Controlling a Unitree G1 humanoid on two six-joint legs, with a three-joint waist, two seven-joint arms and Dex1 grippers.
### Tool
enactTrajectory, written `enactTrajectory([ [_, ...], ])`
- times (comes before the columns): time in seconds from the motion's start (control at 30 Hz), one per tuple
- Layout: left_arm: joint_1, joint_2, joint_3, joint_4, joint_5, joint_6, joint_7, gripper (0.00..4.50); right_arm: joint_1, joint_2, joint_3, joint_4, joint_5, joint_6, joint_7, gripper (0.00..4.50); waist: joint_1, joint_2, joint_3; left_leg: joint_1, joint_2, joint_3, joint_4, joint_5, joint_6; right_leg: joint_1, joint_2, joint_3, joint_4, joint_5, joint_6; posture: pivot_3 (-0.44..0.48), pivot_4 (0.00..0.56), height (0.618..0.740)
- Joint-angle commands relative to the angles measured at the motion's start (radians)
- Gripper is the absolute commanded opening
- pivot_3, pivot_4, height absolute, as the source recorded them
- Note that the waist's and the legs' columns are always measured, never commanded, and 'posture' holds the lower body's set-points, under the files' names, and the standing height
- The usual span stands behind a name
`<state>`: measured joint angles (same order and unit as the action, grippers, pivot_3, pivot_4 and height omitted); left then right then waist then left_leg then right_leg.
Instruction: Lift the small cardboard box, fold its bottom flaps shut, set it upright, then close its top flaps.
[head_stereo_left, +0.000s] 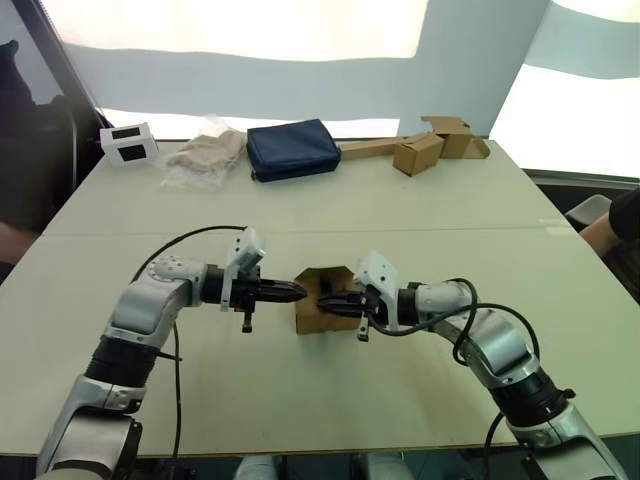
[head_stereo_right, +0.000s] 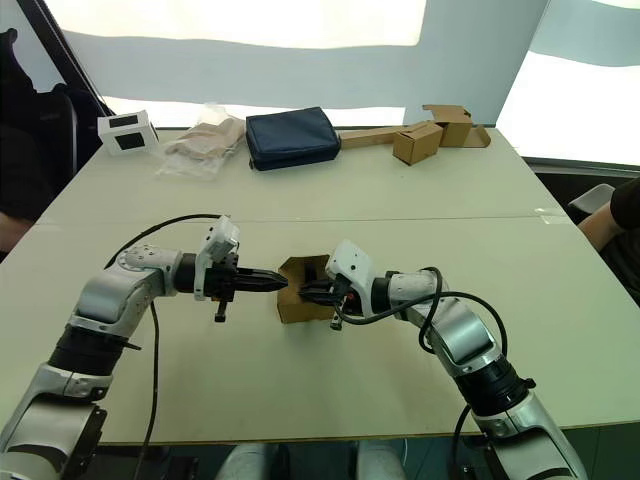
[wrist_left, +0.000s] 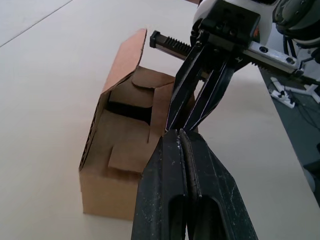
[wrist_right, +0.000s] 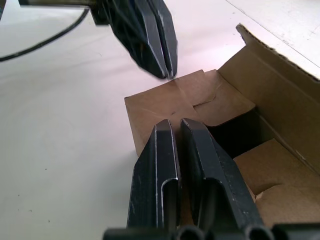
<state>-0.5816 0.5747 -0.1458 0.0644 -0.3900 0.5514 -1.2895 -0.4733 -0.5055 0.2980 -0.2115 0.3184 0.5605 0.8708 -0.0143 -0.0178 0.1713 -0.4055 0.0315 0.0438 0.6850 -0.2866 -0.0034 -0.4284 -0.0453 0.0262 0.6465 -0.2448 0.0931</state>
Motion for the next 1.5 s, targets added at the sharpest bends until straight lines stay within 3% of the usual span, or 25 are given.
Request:
enactTrajectory([
  [0.03,0.004,0.003,-0.008,0.000,0.020,-0.040,0.014,0.01,-0.009,-0.023,-0.016,-0.032,-0.014,0.008,0.003,0.24,0.001,0.000,0.000,0.000,0.000,0.000,0.000,0.000,0.000,0.000,0.000,0.000,0.000,0.000,0.000,0.000,0.150,0.740],
  [0.37,0.021,0.012,-0.009,-0.021,0.009,-0.042,0.017,0.01,-0.157,-0.070,-0.152,-0.142,0.091,0.088,0.018,0.24,0.001,0.000,0.000,0.000,0.000,-0.001,0.000,0.000,0.000,0.000,0.000,0.000,0.000,-0.001,-0.001,0.000,0.150,0.740],
  [0.63,0.025,0.004,-0.009,-0.026,0.007,-0.042,0.031,0.01,-0.280,-0.006,-0.068,0.112,-0.036,-0.066,0.024,0.24,0.000,0.000,0.000,0.000,0.000,0.002,0.000,0.000,0.000,-0.001,0.000,0.000,0.000,-0.001,-0.001,0.000,0.150,0.740],
  [0.8,0.028,0.005,-0.008,-0.038,0.005,-0.035,0.046,0.01,-0.253,0.020,-0.021,0.213,-0.084,-0.127,0.059,0.24,0.002,0.000,0.000,-0.001,0.000,0.003,-0.001,0.000,0.000,-0.001,0.000,0.000,0.000,0.001,0.001,0.000,0.150,0.740],
  [1.23,-0.005,0.071,0.061,-0.106,-0.083,0.021,0.016,0.01,-0.125,0.027,-0.021,0.142,-0.088,-0.100,0.060,0.24,-0.002,0.000,0.000,-0.001,0.000,0.002,-0.001,0.000,0.000,-0.002,0.000,0.000,0.000,0.001,0.001,0.000,0.150,0.740],
  [1.5,-0.139,-0.037,0.011,0.064,0.004,-0.064,0.100,0.01,-0.088,0.020,-0.042,0.050,-0.065,-0.047,0.039,0.24,0.002,0.000,0.000,-0.001,-0.001,0.003,0.000,0.000,0.000,-0.001,-0.001,0.000,-0.001,0.001,0.001,0.000,0.150,0.740],
])
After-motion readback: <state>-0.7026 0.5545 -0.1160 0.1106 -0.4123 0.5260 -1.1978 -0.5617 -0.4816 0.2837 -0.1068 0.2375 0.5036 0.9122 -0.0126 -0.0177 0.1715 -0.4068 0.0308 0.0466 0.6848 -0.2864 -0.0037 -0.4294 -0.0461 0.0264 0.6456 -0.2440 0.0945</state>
